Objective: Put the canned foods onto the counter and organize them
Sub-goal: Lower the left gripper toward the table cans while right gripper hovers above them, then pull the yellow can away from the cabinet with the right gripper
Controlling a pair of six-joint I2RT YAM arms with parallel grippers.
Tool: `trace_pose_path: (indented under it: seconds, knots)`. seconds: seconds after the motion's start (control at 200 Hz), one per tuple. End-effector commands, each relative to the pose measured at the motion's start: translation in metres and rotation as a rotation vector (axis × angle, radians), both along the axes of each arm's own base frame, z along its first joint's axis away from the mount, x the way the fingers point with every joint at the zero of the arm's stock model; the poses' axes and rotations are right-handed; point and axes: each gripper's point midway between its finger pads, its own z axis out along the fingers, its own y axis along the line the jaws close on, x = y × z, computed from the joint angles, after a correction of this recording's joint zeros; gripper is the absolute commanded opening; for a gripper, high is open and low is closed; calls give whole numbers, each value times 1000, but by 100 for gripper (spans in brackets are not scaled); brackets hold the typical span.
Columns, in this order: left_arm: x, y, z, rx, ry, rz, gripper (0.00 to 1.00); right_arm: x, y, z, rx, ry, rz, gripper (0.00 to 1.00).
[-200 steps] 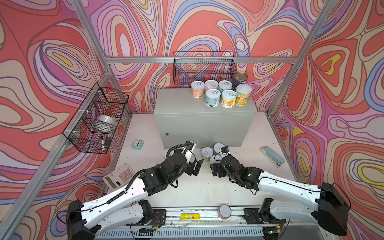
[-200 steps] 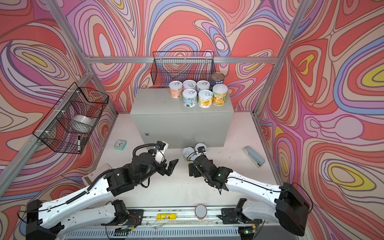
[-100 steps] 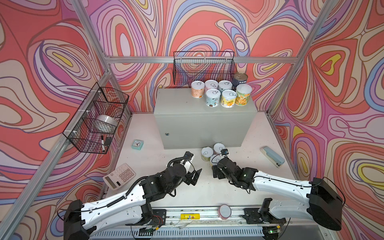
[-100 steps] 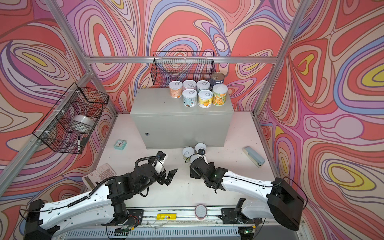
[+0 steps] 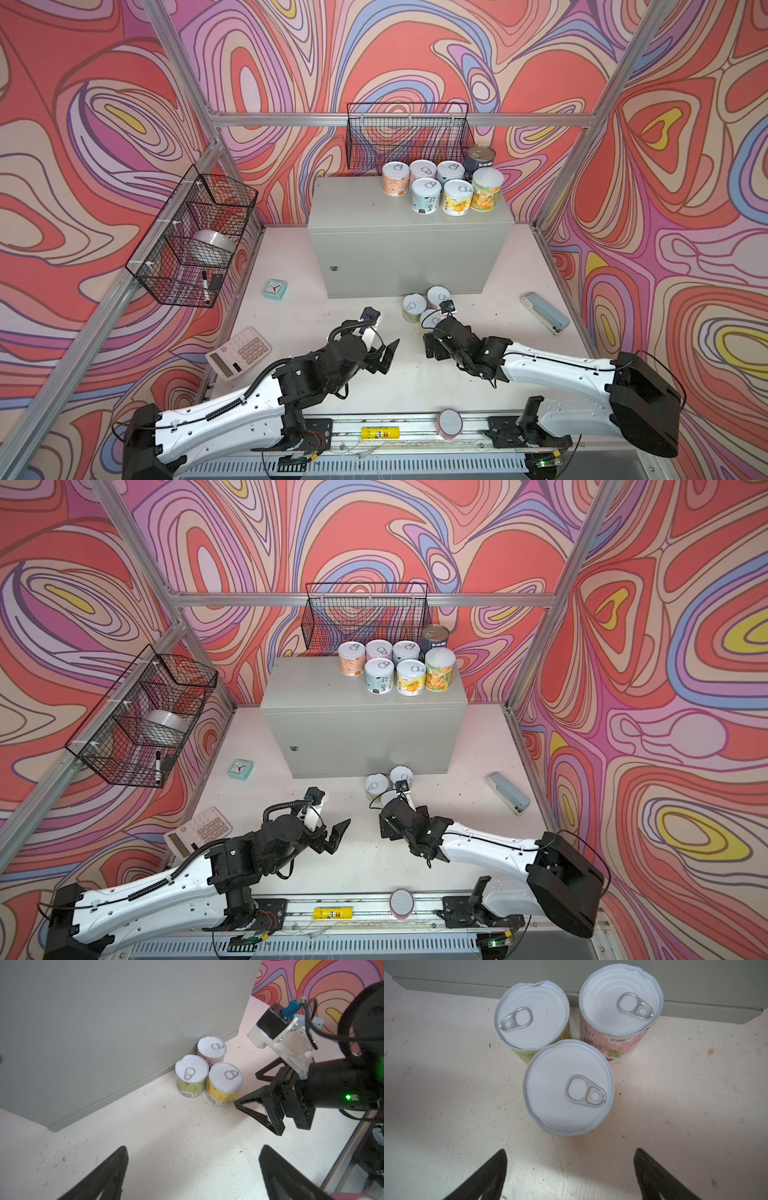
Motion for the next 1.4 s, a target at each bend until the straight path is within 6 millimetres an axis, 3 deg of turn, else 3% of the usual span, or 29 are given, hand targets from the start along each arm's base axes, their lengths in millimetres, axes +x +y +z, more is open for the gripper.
trace_pose_path:
  seconds: [0.0, 0.19, 0.366, 0.506, 0.696, 1.077, 1.202, 1.392]
  knots:
    - [-4, -1, -18, -19, 26, -8, 100, -2, 1, -6, -4, 0, 16, 98]
    - [-5, -2, -35, -11, 59, 0, 100, -1, 4, -16, 44, -2, -10, 98]
    - [-4, 2, -37, -66, 37, 21, 100, 25, 22, -17, -22, -83, 17, 99]
    - [-3, 7, -39, -52, 33, 41, 100, 47, 24, -23, -50, -95, -20, 98]
    - [-2, 10, -43, -49, 31, 52, 100, 59, 32, -25, -44, -119, -5, 98]
    - [0, 12, -50, 7, 25, 58, 100, 53, 47, -21, 26, -97, 52, 86]
    - [-2, 20, -50, 11, 29, 75, 100, 42, 62, -13, 81, -63, 88, 83]
    - [-6, 31, -56, -1, 38, 88, 100, 29, 101, -2, 145, -22, 144, 82]
